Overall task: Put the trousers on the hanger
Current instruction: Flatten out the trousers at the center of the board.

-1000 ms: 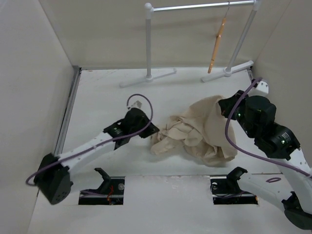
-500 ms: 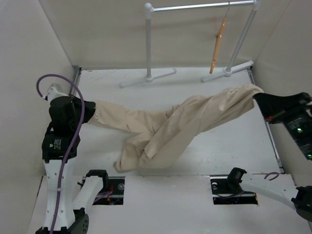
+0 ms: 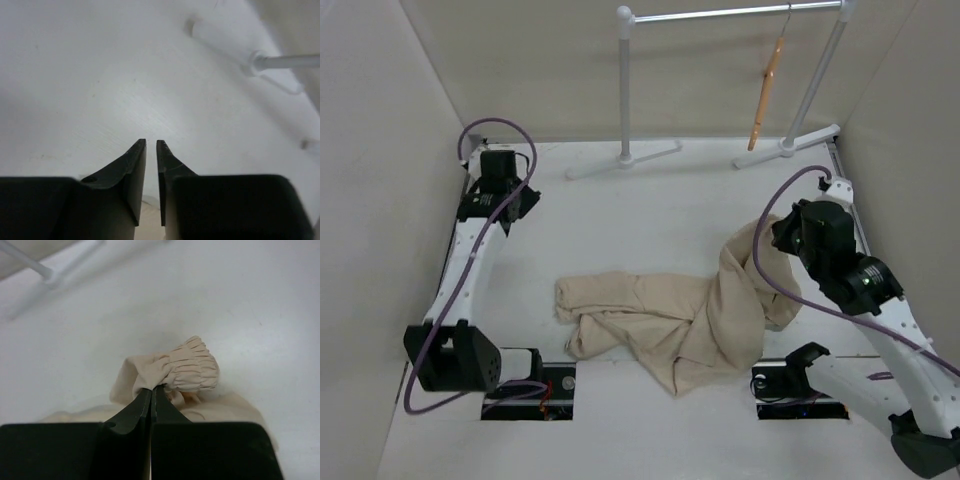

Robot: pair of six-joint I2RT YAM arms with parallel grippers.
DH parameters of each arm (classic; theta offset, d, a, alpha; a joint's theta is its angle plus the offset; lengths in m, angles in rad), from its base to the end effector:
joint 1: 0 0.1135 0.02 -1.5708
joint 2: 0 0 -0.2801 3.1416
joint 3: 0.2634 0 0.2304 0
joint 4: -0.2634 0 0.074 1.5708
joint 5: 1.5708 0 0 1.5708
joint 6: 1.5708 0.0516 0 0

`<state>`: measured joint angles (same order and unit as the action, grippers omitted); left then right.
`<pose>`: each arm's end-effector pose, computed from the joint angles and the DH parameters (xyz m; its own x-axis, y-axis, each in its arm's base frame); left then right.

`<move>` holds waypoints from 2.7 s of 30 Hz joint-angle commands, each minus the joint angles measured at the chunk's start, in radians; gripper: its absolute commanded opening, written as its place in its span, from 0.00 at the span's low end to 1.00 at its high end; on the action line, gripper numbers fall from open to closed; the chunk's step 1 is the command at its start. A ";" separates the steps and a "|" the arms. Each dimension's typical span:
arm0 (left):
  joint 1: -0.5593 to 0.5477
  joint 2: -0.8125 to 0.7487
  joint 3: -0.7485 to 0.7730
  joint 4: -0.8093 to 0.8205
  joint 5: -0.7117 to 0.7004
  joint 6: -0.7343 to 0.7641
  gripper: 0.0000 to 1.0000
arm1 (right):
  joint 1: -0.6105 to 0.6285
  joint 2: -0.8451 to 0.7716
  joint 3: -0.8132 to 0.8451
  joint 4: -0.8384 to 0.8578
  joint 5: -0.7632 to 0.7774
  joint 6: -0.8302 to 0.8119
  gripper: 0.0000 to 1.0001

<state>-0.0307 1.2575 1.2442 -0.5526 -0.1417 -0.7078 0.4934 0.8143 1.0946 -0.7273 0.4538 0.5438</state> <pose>0.2626 -0.0008 0.3699 -0.3495 -0.6332 -0.6906 -0.4159 0.7653 -0.4913 0.1283 0.0433 0.3844 -0.3659 0.3312 -0.8697 0.1306 0.9435 0.3044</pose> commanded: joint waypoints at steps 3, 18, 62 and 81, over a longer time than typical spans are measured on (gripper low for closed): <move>-0.145 -0.012 -0.116 -0.026 0.002 0.013 0.34 | -0.146 -0.133 -0.097 0.022 -0.165 0.094 0.00; -0.260 -0.250 -0.626 -0.055 0.096 -0.219 0.46 | -0.109 -0.118 -0.188 0.012 -0.239 0.097 0.02; -0.024 -0.115 -0.243 -0.004 -0.018 -0.091 0.01 | -0.057 0.210 0.322 0.177 -0.291 -0.027 0.01; 0.363 0.105 0.308 0.025 0.100 -0.213 0.00 | -0.221 -0.356 -0.202 -0.144 -0.072 0.231 0.03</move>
<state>0.3332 1.3380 1.5551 -0.5304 -0.0528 -0.9108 0.3599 0.3988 0.9432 -0.7151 0.2920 0.6750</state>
